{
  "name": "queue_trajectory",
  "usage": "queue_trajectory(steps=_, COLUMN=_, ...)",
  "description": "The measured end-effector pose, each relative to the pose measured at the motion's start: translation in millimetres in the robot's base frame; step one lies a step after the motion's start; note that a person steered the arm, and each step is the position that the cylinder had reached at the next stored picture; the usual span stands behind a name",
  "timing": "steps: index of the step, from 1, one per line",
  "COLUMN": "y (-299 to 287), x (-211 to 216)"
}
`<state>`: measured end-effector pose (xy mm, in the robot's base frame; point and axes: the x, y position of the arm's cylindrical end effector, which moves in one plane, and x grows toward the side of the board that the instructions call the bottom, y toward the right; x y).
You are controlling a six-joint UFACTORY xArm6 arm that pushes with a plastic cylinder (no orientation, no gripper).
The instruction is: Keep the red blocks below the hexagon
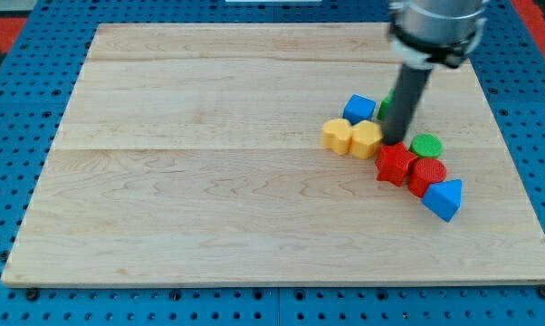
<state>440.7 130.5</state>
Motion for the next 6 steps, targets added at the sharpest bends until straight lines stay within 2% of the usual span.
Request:
queue_trajectory(steps=1, y=5.3, x=-0.4)
queue_trajectory(steps=2, y=59.0, x=-32.4)
queue_trajectory(steps=3, y=109.4, x=-5.3)
queue_trajectory(steps=4, y=66.2, x=40.8)
queue_trajectory(steps=5, y=-3.9, x=47.6)
queue_trajectory(steps=6, y=62.7, x=40.6)
